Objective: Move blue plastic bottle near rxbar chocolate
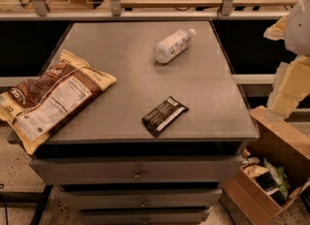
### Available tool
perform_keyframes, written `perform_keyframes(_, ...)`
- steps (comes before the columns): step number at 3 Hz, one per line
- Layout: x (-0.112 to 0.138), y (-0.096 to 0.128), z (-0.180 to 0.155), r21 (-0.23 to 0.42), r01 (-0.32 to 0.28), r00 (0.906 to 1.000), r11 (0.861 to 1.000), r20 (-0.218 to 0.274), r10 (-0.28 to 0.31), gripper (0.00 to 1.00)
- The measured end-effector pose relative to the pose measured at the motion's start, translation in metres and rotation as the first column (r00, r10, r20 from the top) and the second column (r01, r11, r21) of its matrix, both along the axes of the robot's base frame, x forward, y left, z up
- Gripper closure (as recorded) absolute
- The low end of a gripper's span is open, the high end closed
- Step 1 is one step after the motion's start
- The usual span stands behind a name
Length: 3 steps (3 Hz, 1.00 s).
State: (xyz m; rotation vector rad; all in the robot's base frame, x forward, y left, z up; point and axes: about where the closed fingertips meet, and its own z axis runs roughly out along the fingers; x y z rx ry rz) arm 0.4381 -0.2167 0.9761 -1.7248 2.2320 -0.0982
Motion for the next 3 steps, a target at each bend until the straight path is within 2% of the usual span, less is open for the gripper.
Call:
perform_keyframes(1,0.001,0.001,0.002,-0.001,-0.003,1.0000,1.000,0.005,0.003,0.00)
perform_keyframes(2,0.025,0.002,0.009,-0.055,-0.043,0.9970,0.998,0.061,0.047,0.00)
perform_keyframes(3,0.069,0.006,0.025,-0.165,-0.100,0.9784,0.981,0.163,0.127,0.00)
